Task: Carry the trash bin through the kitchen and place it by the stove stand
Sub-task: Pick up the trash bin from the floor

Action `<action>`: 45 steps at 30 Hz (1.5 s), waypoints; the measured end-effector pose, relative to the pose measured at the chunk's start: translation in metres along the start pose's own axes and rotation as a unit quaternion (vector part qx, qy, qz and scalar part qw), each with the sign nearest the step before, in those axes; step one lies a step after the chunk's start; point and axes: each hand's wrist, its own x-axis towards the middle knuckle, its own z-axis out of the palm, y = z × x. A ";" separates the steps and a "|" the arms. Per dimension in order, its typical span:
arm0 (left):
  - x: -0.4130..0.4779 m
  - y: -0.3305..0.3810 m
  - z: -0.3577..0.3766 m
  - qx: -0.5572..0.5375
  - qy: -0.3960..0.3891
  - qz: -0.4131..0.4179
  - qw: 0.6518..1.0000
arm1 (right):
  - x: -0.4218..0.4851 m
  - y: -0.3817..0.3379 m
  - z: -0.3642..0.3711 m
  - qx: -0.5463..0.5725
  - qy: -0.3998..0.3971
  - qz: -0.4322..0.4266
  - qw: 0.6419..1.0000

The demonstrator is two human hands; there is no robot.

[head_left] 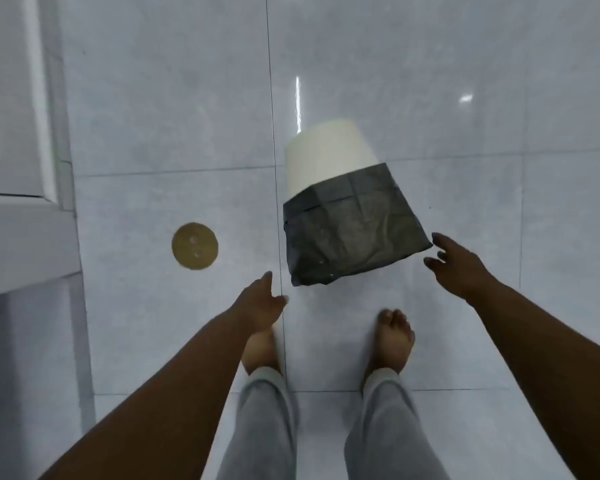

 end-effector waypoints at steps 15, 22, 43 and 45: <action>-0.036 0.041 -0.059 -0.189 0.194 0.060 0.961 | -0.029 -0.110 -0.054 -0.012 0.204 -0.163 0.965; -0.031 0.067 -0.103 -0.175 0.243 0.081 0.951 | 0.002 -0.155 -0.082 -0.034 0.223 -0.154 0.962; 0.014 0.038 -0.083 -0.233 0.063 0.167 0.956 | -0.022 -0.081 -0.023 0.283 -0.041 -0.088 0.954; 0.011 0.041 -0.082 -0.244 0.066 0.196 0.948 | -0.023 -0.084 -0.021 0.321 -0.033 -0.095 0.942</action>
